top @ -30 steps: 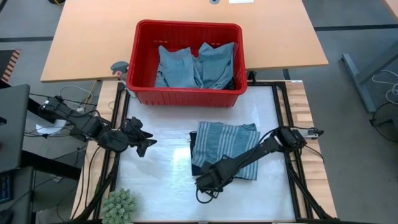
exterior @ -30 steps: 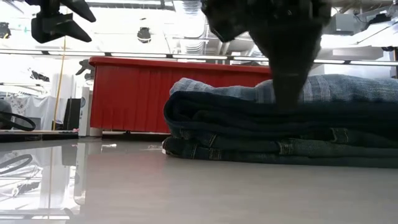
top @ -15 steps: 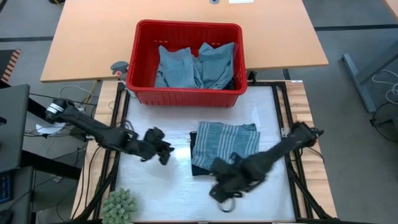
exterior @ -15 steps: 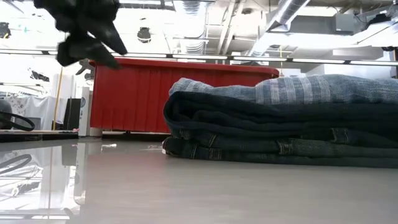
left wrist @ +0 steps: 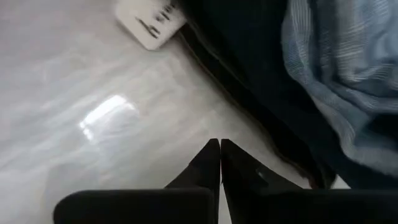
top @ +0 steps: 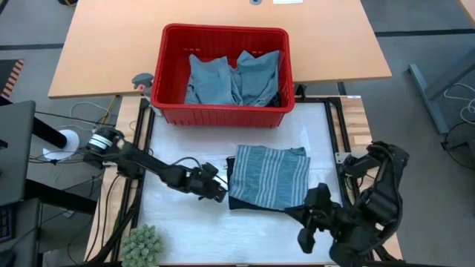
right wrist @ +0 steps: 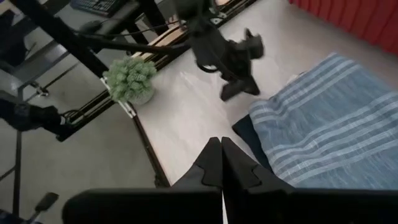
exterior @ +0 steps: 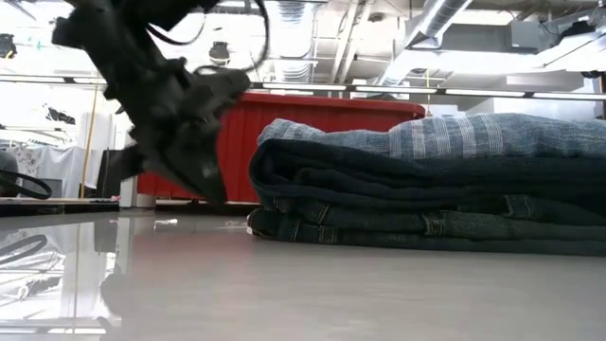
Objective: Fold Laundry from Bin
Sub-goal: Stack the folded light blue shirt on top of the folded black pants
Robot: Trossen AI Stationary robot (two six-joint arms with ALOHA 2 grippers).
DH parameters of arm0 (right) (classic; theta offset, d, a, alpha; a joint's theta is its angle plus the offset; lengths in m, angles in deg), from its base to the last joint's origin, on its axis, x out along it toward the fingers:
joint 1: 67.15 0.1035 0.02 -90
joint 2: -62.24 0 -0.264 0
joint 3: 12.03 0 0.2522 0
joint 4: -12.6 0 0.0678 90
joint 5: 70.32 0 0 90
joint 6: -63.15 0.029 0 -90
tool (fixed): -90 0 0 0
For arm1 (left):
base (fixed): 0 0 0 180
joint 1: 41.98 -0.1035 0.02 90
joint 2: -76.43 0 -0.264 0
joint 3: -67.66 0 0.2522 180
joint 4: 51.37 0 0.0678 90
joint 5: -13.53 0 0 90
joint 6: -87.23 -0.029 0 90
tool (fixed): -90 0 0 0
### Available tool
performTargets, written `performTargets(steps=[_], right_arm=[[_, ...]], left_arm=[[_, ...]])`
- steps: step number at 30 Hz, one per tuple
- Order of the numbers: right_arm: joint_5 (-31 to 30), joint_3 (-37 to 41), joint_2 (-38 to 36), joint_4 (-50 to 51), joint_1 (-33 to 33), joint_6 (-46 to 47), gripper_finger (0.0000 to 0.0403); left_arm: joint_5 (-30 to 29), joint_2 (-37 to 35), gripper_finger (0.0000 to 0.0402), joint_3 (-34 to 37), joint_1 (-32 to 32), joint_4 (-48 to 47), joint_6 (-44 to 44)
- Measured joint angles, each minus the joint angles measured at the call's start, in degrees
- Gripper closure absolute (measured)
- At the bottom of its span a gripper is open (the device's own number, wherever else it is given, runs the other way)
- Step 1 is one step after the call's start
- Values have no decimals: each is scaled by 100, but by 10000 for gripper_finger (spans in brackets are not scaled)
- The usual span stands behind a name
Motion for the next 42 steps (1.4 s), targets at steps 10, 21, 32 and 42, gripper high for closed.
performTargets(steps=[10, 21, 32, 42], right_arm=[[-55, 4, -4, 92, 309, -29, 384], [65, 72, 71, 920, 961, 1780, 384], [3463, 1546, 850, 964, 742, 4937, 384], [5071, 1795, 1743, 939, -55, 5085, 385]], left_arm=[[1287, 1610, 401, -1655, -272, 906, -734], [4513, 2627, 401, -4745, -415, -152, -2063], [2114, 1909, 401, -6478, -790, -4596, -4924], [2145, 1984, 401, -5266, -1732, -4040, -5367]])
